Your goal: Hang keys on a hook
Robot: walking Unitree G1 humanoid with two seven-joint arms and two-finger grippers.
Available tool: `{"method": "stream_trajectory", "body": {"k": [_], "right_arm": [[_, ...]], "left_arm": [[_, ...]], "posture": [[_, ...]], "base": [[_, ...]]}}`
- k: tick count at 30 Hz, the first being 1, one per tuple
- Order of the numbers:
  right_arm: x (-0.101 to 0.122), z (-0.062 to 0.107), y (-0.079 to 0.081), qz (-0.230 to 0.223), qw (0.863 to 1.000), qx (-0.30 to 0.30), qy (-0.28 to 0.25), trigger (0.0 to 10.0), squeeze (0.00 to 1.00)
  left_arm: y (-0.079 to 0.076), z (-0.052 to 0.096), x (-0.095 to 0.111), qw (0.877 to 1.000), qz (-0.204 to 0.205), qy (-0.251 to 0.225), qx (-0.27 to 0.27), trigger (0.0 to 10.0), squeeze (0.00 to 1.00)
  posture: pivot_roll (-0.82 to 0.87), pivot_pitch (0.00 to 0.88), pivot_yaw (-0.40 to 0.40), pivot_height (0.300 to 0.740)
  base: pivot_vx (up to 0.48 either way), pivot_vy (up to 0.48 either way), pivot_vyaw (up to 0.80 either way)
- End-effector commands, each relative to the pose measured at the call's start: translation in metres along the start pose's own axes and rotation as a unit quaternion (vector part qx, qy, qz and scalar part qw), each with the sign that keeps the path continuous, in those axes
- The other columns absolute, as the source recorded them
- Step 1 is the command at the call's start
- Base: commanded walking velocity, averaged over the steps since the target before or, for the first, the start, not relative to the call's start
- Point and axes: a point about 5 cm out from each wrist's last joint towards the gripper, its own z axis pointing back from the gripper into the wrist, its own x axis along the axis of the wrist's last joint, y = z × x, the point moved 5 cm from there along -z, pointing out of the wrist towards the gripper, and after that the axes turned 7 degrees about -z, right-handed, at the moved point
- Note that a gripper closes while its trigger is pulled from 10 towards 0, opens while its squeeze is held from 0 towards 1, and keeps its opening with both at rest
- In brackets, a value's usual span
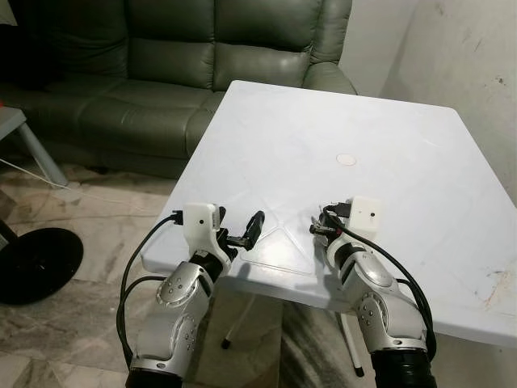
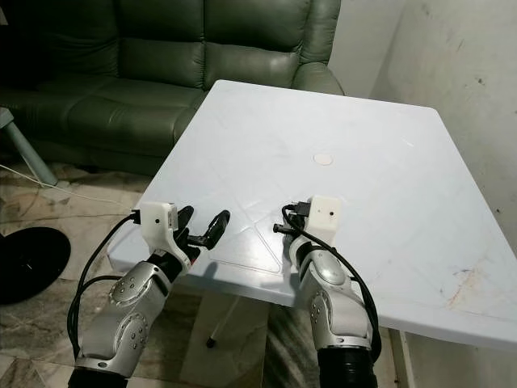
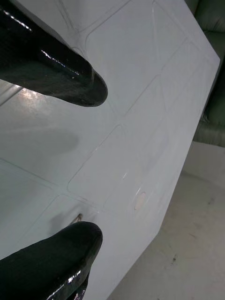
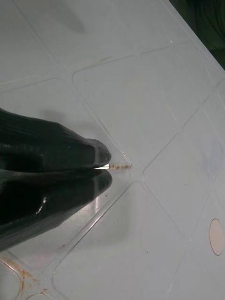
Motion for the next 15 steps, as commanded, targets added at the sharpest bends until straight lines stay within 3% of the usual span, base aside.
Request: {"method": "stream_trajectory", "body": {"k": [1,2,3,12,13,15], "right_arm": [[-0.0030,-0.0002,0.0015,0.012,1.000,0.008,0.009,10.0,0.60],[-0.0036,-0.0001,0.0022,0.015,1.000,0.010,0.010,10.0,0.60],[-0.0056,0.0004,0.0039,0.026,0.999,0.015,0.013,10.0,0.00],[-0.0098,0.0004,0.0035,0.031,0.999,0.014,0.020,10.0,0.00],[-0.0090,0.0007,0.0039,0.020,1.000,0.015,0.017,10.0,1.00],[-0.0078,0.0007,0.0041,0.009,1.000,0.016,0.014,10.0,1.00]], "left_arm": [[-0.0036,-0.0023,-0.0012,1.000,0.013,0.001,-0.001,10.0,0.00],[-0.0035,-0.0023,-0.0012,1.000,0.013,0.001,-0.001,10.0,0.00],[-0.0033,-0.0025,-0.0012,1.000,0.013,0.001,-0.001,10.0,0.00],[-0.0019,-0.0038,0.0008,1.000,0.015,-0.002,0.002,10.0,0.00],[-0.0019,-0.0038,0.0010,1.000,0.015,-0.002,0.002,10.0,0.00],[-0.0019,-0.0041,0.0009,1.000,0.015,-0.002,0.002,10.0,0.00]], "posture": [[0.00,0.000,-0.068,0.740],[0.00,0.000,-0.068,0.740],[0.00,0.000,-0.069,0.740],[0.00,0.008,-0.071,0.740],[0.00,0.008,-0.071,0.740],[0.00,0.012,-0.073,0.740]], "base": [[0.000,0.000,0.00],[0.000,0.000,0.00],[0.000,0.000,0.00],[0.000,0.000,0.00],[0.000,0.000,0.00],[0.000,0.000,0.00]]}}
